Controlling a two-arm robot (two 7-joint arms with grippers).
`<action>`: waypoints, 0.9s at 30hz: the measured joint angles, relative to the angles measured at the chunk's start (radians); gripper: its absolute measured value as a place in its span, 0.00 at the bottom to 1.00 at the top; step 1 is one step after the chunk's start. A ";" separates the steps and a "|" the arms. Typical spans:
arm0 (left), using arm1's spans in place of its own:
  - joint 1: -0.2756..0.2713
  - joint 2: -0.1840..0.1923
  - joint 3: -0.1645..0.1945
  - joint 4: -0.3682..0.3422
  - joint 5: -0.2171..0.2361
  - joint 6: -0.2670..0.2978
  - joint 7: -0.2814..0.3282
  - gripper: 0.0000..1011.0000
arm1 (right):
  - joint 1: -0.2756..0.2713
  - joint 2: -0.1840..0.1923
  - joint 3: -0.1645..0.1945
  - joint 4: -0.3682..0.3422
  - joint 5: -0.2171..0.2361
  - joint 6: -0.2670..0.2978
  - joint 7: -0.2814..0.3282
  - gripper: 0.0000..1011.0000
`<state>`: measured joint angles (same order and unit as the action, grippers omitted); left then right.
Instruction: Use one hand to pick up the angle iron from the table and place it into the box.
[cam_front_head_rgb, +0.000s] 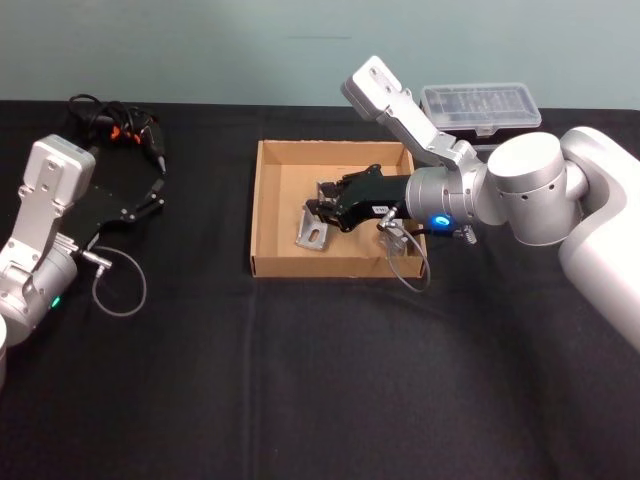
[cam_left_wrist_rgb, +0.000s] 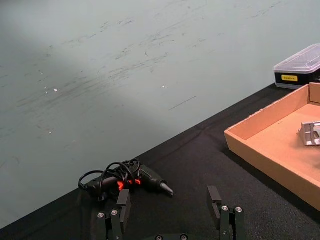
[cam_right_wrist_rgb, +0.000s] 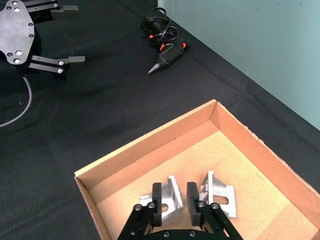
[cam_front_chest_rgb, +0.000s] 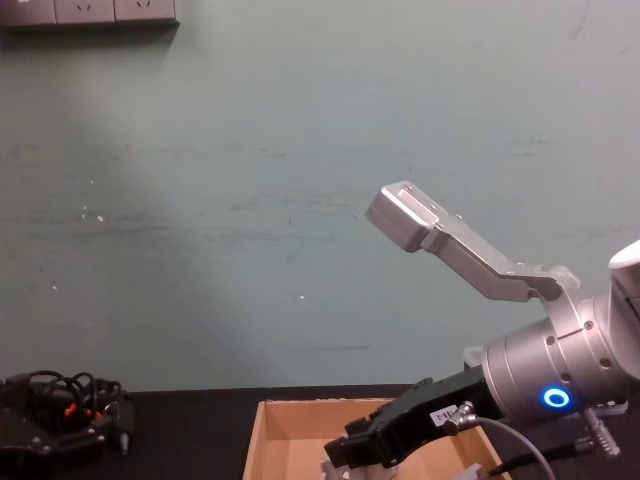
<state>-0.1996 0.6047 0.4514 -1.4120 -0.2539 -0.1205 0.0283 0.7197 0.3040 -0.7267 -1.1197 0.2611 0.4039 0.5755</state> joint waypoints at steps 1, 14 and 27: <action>0.000 0.000 0.000 0.000 0.000 0.000 0.000 0.99 | 0.000 0.000 0.000 0.000 0.000 0.000 0.000 0.34; 0.000 0.000 0.000 0.000 0.000 0.000 0.000 0.99 | 0.000 0.001 0.000 -0.001 0.002 -0.001 0.000 0.74; 0.000 0.000 0.000 0.000 0.000 0.000 0.000 0.99 | -0.074 0.035 0.075 -0.112 0.061 -0.082 0.020 0.99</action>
<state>-0.1995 0.6047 0.4514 -1.4120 -0.2539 -0.1205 0.0283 0.6455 0.3388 -0.6519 -1.2317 0.3217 0.3220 0.5958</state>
